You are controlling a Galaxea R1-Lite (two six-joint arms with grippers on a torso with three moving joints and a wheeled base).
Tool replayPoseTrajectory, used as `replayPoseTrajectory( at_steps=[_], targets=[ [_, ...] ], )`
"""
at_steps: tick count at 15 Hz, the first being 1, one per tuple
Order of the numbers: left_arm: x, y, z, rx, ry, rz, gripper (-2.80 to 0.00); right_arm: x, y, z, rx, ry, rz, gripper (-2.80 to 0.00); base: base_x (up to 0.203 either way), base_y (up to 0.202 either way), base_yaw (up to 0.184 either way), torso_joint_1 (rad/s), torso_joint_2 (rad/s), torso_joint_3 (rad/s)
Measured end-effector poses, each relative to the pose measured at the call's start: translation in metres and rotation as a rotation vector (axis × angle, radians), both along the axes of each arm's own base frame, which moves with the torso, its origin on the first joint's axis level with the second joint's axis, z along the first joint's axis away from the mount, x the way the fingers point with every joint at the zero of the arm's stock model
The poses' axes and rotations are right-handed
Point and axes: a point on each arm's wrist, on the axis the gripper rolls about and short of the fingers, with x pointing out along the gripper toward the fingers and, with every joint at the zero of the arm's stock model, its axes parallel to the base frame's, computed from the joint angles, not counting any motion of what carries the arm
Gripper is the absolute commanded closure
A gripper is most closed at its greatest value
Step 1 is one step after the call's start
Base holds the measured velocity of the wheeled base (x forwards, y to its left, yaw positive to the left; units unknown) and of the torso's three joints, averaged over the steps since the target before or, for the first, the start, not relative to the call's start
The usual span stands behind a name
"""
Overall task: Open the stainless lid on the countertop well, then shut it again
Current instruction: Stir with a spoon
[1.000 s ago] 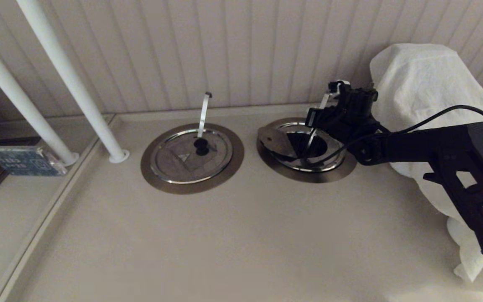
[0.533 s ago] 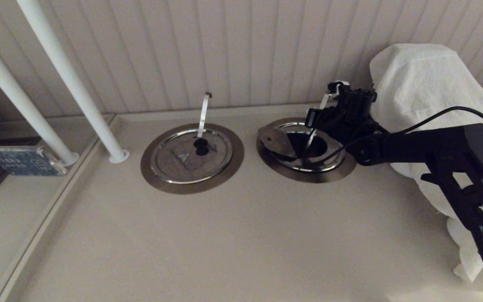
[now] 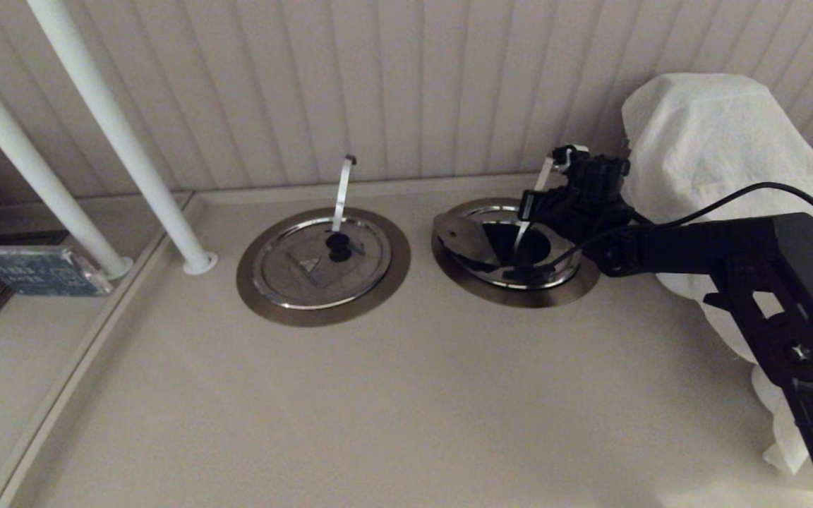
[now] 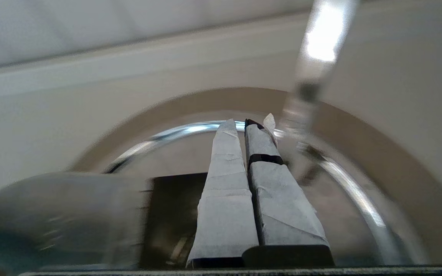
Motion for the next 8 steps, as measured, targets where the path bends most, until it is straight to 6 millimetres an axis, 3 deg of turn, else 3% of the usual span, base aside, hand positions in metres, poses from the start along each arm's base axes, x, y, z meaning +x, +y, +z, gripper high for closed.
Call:
replayPoseTrajectory(
  at_steps=[4,5,8],
  targets=[
    [0.0,0.0,0.0,0.0,0.0,0.0,0.0,0.0035,-0.0041,-0.001,0.0,-0.004,-0.005,0.0,0.0,0.0,0.0,0.0,0.0,0.0],
    [0.0,0.0,0.0,0.0,0.0,0.0,0.0,0.004,-0.0037,-0.0023,0.001,-0.001,0.007,-2.8,0.0,0.0,0.0,0.0,0.0,0.0],
    [0.0,0.0,0.0,0.0,0.0,0.0,0.0,0.0075,-0.0075,-0.0068,0.001,0.003,0.03,-2.8,0.0,0.0,0.0,0.0,0.0,0.0]
  ],
)
